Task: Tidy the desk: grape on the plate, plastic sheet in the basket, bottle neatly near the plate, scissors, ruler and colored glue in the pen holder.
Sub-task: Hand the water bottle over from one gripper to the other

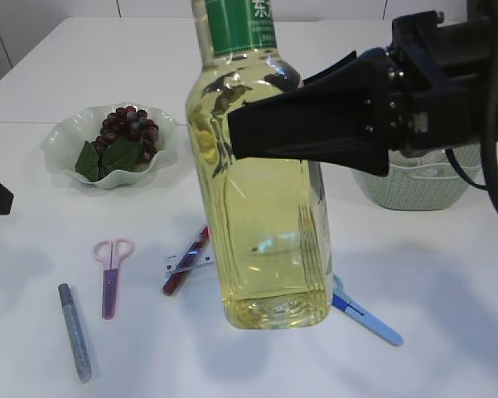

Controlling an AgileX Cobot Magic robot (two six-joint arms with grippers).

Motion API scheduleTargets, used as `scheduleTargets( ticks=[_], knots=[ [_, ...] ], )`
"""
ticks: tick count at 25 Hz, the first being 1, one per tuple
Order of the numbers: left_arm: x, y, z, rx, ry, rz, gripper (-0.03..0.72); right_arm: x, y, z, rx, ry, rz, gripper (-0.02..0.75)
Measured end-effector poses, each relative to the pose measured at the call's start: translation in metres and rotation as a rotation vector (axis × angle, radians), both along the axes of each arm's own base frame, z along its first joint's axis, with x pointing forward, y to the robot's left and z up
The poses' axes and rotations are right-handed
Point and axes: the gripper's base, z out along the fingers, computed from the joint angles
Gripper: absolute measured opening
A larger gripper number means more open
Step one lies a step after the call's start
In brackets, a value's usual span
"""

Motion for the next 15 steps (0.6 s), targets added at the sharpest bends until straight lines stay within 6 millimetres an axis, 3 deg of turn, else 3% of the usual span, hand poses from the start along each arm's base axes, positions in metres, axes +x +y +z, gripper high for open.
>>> scheduleTargets(
  ticks=[7,12,15],
  knots=[
    [0.006,-0.01,-0.003,-0.016,-0.251,-0.007,0.361,0.0,0.0,0.003,0.03,0.008,-0.004,0.459],
    [-0.009,-0.027,-0.017,-0.034,-0.466,-0.055,0.361,0.0,0.0,0.003,0.03,0.006,-0.004,0.459],
    [-0.024,-0.044,-0.014,-0.094,-0.648,-0.098,0.361,0.0,0.0,0.003,0.029,-0.005,-0.002,0.459]
  ],
)
